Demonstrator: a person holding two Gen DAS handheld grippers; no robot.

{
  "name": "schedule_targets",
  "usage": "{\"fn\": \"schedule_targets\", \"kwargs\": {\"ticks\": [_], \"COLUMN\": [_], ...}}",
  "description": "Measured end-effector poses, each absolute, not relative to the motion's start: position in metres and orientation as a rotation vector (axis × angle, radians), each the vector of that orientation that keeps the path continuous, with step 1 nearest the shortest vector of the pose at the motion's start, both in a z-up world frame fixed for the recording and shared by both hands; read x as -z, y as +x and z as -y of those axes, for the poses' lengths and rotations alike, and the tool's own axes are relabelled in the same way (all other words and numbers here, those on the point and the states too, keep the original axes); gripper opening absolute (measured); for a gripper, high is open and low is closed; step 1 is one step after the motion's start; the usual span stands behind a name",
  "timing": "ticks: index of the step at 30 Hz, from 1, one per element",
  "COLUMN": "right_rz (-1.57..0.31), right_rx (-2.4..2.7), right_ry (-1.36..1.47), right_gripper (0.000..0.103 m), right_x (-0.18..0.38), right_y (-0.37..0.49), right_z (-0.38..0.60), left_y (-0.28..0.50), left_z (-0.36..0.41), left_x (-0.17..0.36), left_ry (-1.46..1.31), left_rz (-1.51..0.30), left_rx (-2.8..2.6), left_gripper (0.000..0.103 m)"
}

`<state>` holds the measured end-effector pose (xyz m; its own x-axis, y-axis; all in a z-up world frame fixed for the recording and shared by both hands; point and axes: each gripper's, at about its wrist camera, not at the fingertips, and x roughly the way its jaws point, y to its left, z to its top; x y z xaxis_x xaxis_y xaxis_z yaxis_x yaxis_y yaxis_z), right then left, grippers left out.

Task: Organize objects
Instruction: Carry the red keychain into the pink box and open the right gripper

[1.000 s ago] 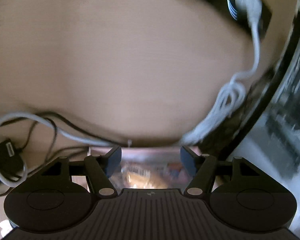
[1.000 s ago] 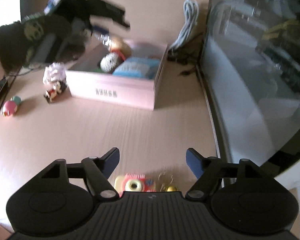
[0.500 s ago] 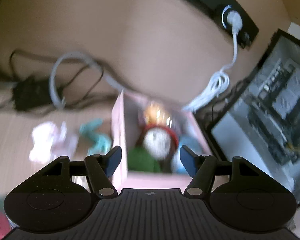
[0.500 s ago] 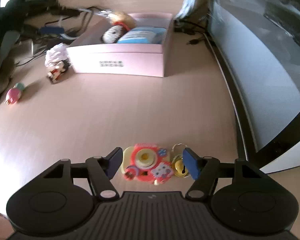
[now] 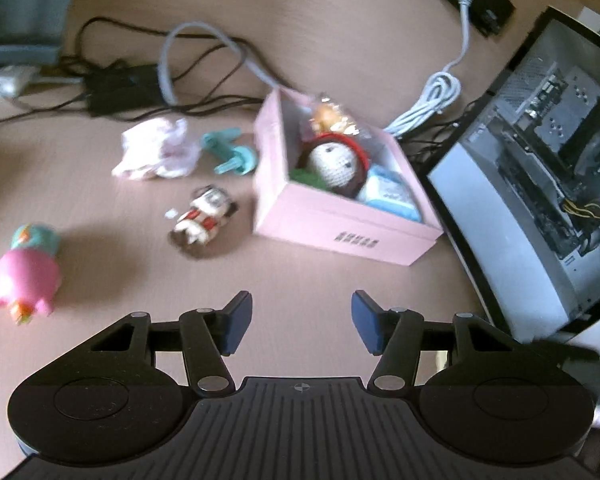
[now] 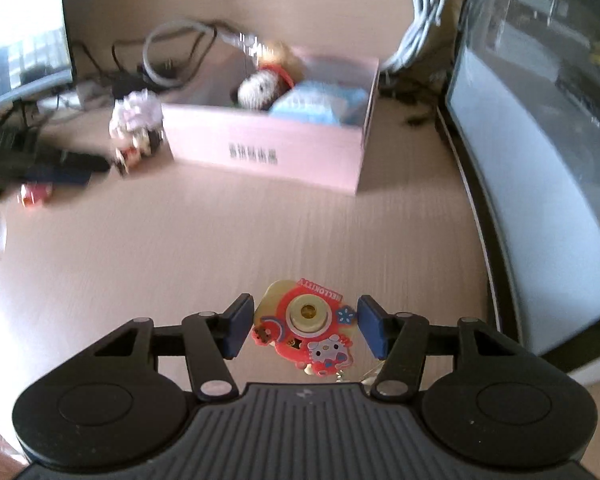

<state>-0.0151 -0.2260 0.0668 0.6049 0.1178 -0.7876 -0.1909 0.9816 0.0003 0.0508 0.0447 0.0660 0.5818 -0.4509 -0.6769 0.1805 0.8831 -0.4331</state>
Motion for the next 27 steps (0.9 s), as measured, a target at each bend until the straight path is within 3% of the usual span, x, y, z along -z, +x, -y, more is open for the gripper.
{"fn": "schedule_targets", "kwargs": {"ticks": [8,15,22,25,27], "right_rz": [-0.759,-0.571,-0.713,-0.805,-0.867], "right_rx": [-0.196,-0.192,-0.198,-0.203,-0.209], "right_ry": [0.006,0.01,0.077,0.175,0.226], "right_gripper": [0.057,0.057,0.056,0.038,0.033], "right_x": [-0.131,-0.197,-0.16,-0.128,-0.106], "right_y": [0.028,0.117,0.212,0.238,0.253], "right_z": [0.226,0.214,0.208,0.206,0.201], "left_y": [0.024,0.017,0.019,0.016,0.014], "left_z": [-0.077,-0.1,-0.115,-0.122,-0.126], "left_x": [-0.078,-0.08,-0.076,-0.072,-0.069], "left_ry": [-0.316,-0.359,-0.384,-0.394,-0.399], "left_rz": [-0.86,-0.848,-0.868,-0.879,-0.889], "left_rx": [0.343,0.259,0.195,0.168,0.147], "left_gripper": [0.056,0.055,0.055,0.055,0.055]}}
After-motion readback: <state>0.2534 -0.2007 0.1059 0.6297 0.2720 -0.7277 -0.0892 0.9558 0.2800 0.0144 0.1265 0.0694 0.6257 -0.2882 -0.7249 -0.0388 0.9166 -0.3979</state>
